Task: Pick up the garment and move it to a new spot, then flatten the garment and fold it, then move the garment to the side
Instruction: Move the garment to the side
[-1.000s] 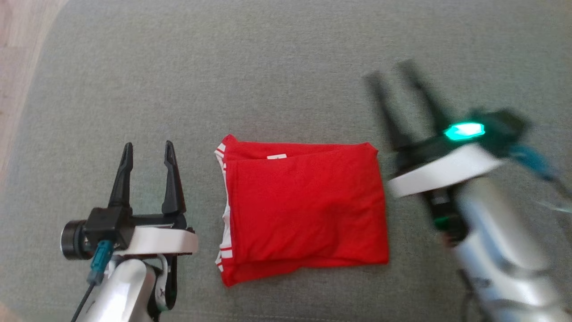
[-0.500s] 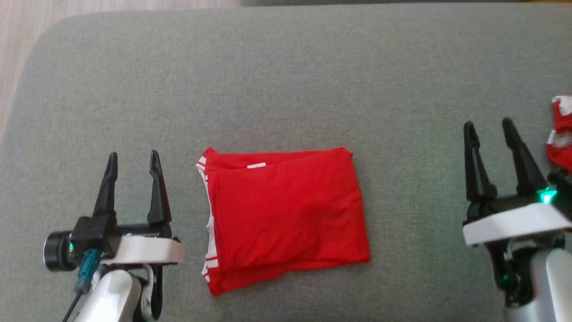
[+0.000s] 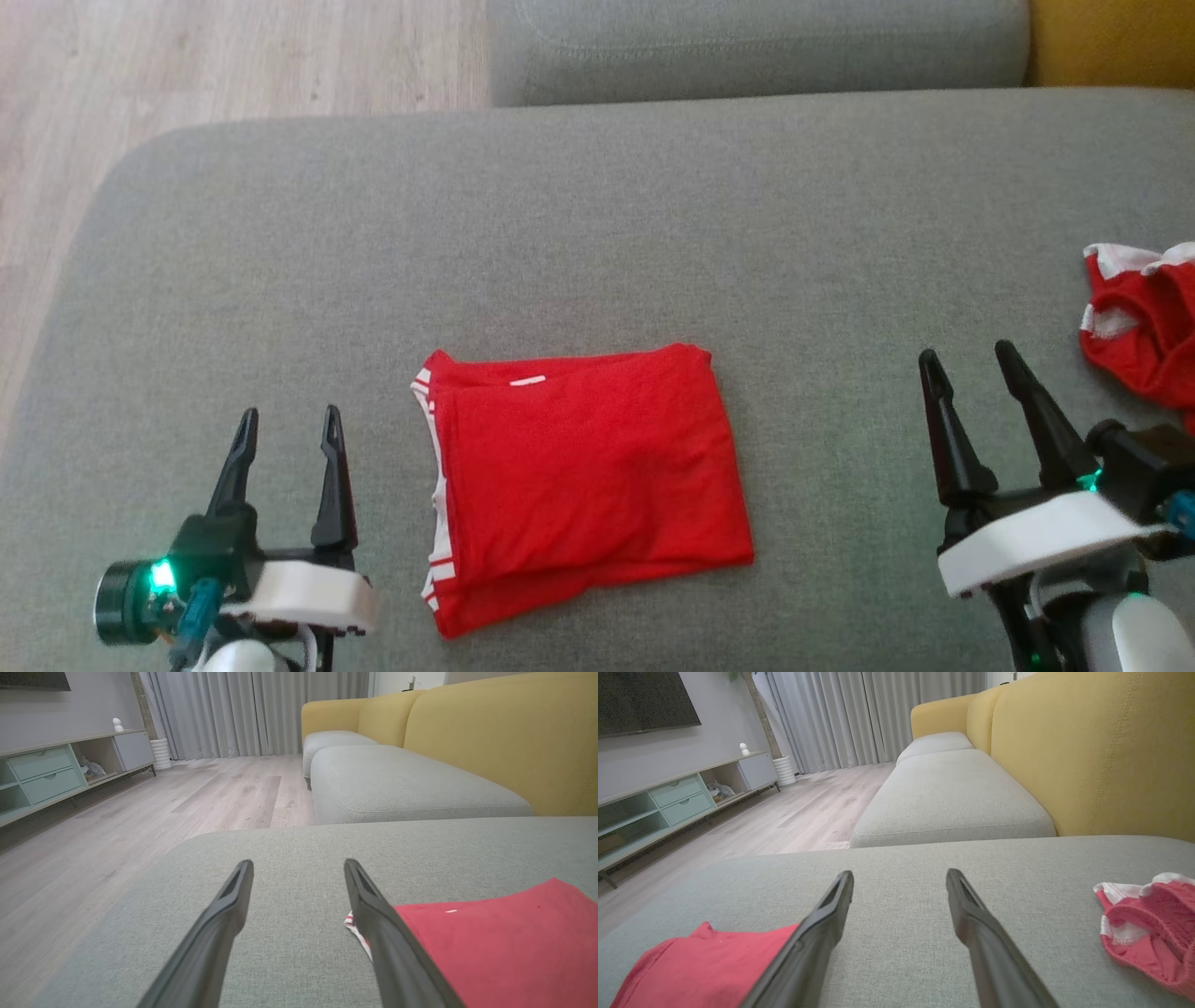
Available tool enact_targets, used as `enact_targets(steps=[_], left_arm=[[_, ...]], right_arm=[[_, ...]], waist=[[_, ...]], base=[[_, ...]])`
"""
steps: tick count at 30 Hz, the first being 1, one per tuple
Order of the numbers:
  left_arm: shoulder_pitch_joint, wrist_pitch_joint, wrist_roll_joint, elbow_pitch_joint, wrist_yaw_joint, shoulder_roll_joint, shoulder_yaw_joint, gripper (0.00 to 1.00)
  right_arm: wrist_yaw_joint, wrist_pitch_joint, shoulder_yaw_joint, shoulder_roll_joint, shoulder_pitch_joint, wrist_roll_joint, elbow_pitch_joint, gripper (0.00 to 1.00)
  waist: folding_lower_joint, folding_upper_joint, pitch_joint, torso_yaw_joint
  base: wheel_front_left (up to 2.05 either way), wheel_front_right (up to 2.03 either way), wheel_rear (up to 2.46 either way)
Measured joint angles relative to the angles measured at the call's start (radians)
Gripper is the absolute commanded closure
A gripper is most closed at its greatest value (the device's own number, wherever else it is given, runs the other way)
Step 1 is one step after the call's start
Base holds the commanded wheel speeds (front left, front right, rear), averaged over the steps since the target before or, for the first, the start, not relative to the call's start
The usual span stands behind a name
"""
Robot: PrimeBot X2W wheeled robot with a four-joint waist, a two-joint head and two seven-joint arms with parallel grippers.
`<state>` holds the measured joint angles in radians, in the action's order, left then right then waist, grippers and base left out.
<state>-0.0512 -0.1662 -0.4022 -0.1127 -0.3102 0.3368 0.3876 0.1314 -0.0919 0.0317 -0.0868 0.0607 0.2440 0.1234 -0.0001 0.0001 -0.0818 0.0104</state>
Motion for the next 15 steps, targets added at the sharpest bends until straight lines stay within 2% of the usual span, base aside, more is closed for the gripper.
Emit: enact_targets(steps=[15], left_arm=[[0.03, 0.012, -0.005, 0.008, -0.008, 0.004, 0.006, 0.0]], right_arm=[[0.0, -0.031, -0.01, 0.0, 0.044, -0.016, 0.03, 0.0]], waist=[[0.0, 0.0, 0.036, -0.008]], base=[[0.0, 0.0, 0.0]])
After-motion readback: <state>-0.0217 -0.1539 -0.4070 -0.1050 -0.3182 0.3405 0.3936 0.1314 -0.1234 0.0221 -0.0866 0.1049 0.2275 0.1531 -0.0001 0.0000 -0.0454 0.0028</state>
